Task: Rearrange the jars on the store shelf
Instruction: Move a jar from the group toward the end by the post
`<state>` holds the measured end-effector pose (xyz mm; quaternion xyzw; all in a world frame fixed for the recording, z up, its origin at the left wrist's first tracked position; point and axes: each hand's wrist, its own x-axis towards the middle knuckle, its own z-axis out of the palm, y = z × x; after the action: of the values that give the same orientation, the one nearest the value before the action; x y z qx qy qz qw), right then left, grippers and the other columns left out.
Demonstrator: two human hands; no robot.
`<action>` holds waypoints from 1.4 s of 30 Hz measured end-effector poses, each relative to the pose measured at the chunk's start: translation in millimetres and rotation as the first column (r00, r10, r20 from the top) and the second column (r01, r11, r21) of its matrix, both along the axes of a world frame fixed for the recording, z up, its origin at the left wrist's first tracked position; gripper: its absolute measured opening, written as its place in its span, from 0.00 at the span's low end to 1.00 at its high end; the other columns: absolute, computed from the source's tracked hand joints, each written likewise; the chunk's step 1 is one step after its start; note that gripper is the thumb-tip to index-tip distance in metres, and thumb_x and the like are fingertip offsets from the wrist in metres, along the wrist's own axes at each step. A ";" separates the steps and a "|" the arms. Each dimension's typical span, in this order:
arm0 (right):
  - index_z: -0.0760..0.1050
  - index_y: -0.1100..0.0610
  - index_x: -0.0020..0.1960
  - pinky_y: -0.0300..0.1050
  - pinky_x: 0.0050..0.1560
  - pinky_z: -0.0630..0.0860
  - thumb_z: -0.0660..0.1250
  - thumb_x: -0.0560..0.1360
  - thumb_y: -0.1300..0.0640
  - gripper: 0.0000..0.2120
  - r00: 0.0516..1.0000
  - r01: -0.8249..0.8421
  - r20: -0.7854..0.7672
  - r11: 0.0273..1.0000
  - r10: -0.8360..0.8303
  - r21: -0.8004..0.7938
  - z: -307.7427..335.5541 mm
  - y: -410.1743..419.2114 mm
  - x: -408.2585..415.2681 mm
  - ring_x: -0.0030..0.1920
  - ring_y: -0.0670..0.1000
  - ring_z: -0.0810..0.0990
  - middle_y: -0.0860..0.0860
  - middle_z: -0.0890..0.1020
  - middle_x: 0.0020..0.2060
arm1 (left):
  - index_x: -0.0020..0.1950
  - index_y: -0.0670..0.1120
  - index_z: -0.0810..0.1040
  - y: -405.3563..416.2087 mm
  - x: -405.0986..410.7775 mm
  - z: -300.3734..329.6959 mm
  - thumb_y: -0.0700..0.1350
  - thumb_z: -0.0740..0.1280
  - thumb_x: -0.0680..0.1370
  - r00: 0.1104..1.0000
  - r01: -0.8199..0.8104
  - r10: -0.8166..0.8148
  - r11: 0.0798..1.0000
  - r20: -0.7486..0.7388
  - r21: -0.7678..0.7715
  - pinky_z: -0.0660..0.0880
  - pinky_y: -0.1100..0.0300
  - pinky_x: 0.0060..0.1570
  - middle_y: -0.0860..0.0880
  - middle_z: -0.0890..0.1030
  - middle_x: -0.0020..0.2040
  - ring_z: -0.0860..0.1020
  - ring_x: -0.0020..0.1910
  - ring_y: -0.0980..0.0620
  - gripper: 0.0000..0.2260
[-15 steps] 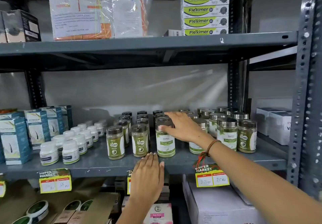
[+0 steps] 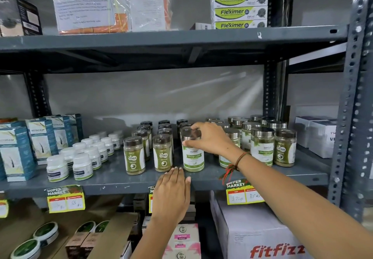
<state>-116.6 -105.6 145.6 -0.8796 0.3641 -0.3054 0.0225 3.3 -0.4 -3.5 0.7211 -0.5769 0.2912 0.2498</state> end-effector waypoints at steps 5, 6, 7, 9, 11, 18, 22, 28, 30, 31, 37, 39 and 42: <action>0.77 0.47 0.61 0.53 0.54 0.79 0.65 0.60 0.26 0.37 0.998 0.001 0.063 0.999 0.001 -0.039 3.9 15.9 -18.8 0.54 0.52 0.81 0.47 0.83 0.53 | 0.59 0.41 0.80 4.9 0.4 3.2 0.53 0.52 0.81 1.000 0.001 -0.001 1.000 -0.005 -0.001 0.75 0.51 0.58 0.44 0.83 0.56 0.79 0.57 0.47 0.22; 0.77 0.47 0.62 0.53 0.55 0.78 0.65 0.61 0.26 0.37 0.997 -0.001 0.075 0.999 0.004 -0.041 6.4 20.8 -26.4 0.55 0.51 0.81 0.47 0.83 0.55 | 0.59 0.42 0.80 5.9 0.3 3.6 0.53 0.53 0.81 1.000 -0.004 0.004 1.000 -0.008 0.001 0.74 0.51 0.58 0.44 0.83 0.56 0.79 0.57 0.47 0.22; 0.78 0.47 0.62 0.52 0.57 0.78 0.66 0.61 0.26 0.36 0.996 -0.004 0.091 0.999 0.008 -0.043 9.5 25.4 -35.5 0.56 0.50 0.81 0.46 0.83 0.56 | 0.58 0.42 0.80 6.2 0.0 4.1 0.53 0.53 0.80 1.000 -0.008 0.008 1.000 -0.010 0.004 0.74 0.52 0.59 0.44 0.83 0.56 0.79 0.57 0.48 0.22; 0.78 0.48 0.61 0.48 0.57 0.77 0.69 0.63 0.29 0.34 0.993 -0.021 0.115 0.999 0.024 -0.025 17.5 35.9 -58.6 0.56 0.47 0.80 0.45 0.83 0.57 | 0.58 0.41 0.81 6.4 -0.8 3.9 0.53 0.53 0.80 1.000 -0.012 0.012 1.000 -0.006 0.006 0.74 0.52 0.58 0.44 0.83 0.55 0.80 0.56 0.47 0.22; 0.78 0.50 0.63 0.42 0.55 0.75 0.72 0.65 0.32 0.32 0.993 -0.028 0.116 0.999 0.026 0.022 25.4 41.5 -86.3 0.55 0.44 0.80 0.44 0.83 0.57 | 0.57 0.41 0.81 6.7 -2.2 4.2 0.53 0.53 0.80 1.000 -0.014 0.014 1.000 -0.005 0.005 0.74 0.51 0.58 0.43 0.83 0.54 0.80 0.56 0.47 0.22; 0.80 0.46 0.57 0.43 0.52 0.77 0.71 0.61 0.27 0.32 0.981 0.193 0.026 0.981 -0.194 0.017 43.9 23.8 -185.5 0.51 0.44 0.80 0.42 0.82 0.50 | 0.57 0.41 0.81 7.4 -6.7 3.6 0.53 0.54 0.79 0.999 -0.027 0.028 1.000 -0.025 0.010 0.73 0.50 0.58 0.42 0.83 0.54 0.80 0.55 0.46 0.23; 0.80 0.46 0.54 0.48 0.51 0.80 0.68 0.55 0.23 0.37 0.939 0.341 -0.049 0.940 -0.340 0.019 48.1 -0.4 -226.1 0.48 0.46 0.81 0.43 0.83 0.47 | 0.56 0.39 0.81 6.9 -6.8 3.2 0.53 0.53 0.79 0.999 -0.032 0.033 0.999 -0.034 0.015 0.74 0.49 0.58 0.41 0.83 0.54 0.80 0.55 0.44 0.23; 0.78 0.50 0.59 0.52 0.53 0.79 0.70 0.61 0.27 0.36 0.845 0.504 -0.189 0.863 -0.501 -0.038 41.1 -33.4 -255.8 0.53 0.54 0.81 0.49 0.84 0.52 | 0.56 0.39 0.81 7.5 -8.1 3.7 0.54 0.52 0.79 0.998 -0.045 0.046 0.998 -0.039 0.034 0.75 0.49 0.57 0.42 0.83 0.53 0.80 0.54 0.45 0.25; 0.79 0.50 0.59 0.51 0.51 0.78 0.68 0.60 0.26 0.37 0.810 0.546 -0.219 0.836 -0.545 -0.061 36.2 -42.8 -258.2 0.54 0.56 0.80 0.50 0.83 0.52 | 0.56 0.39 0.81 7.8 -8.7 3.8 0.54 0.52 0.79 0.998 -0.051 0.052 0.998 -0.041 0.035 0.75 0.49 0.57 0.42 0.83 0.53 0.81 0.54 0.45 0.25; 0.79 0.51 0.58 0.51 0.49 0.77 0.68 0.61 0.26 0.37 0.791 0.563 -0.237 0.822 -0.565 -0.083 34.1 -46.3 -258.2 0.53 0.56 0.80 0.50 0.83 0.51 | 0.56 0.39 0.81 8.0 -9.1 3.7 0.54 0.52 0.79 0.998 -0.054 0.055 0.998 -0.044 0.033 0.75 0.49 0.56 0.42 0.83 0.53 0.81 0.54 0.45 0.25; 0.79 0.55 0.49 0.48 0.43 0.71 0.67 0.64 0.27 0.32 0.761 0.588 -0.261 0.801 -0.594 -0.109 29.0 -55.6 -256.5 0.47 0.56 0.80 0.52 0.82 0.46 | 0.55 0.38 0.82 8.0 -10.2 4.0 0.54 0.53 0.78 0.996 -0.059 0.061 0.998 -0.060 0.031 0.75 0.48 0.57 0.41 0.83 0.53 0.81 0.54 0.44 0.25; 0.78 0.54 0.47 0.48 0.43 0.71 0.67 0.65 0.27 0.30 0.753 0.598 -0.267 0.795 -0.601 -0.101 28.8 -57.4 -256.6 0.47 0.56 0.79 0.52 0.81 0.44 | 0.55 0.38 0.82 7.6 -10.0 3.8 0.54 0.53 0.78 0.996 -0.059 0.061 0.998 -0.067 0.035 0.75 0.48 0.57 0.41 0.83 0.53 0.81 0.54 0.44 0.25; 0.77 0.55 0.45 0.49 0.44 0.74 0.66 0.66 0.27 0.29 0.743 0.603 -0.293 0.791 -0.602 -0.099 29.2 -58.8 -256.7 0.45 0.56 0.79 0.52 0.81 0.42 | 0.56 0.38 0.81 7.4 -9.7 4.4 0.54 0.53 0.78 0.995 -0.060 0.063 0.997 -0.073 0.042 0.74 0.48 0.57 0.41 0.83 0.53 0.80 0.55 0.44 0.25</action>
<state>-373.3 -164.5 174.8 -0.7511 0.6278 -0.1544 -0.1334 -6.4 7.0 0.8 0.7535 -0.5505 0.2604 0.2477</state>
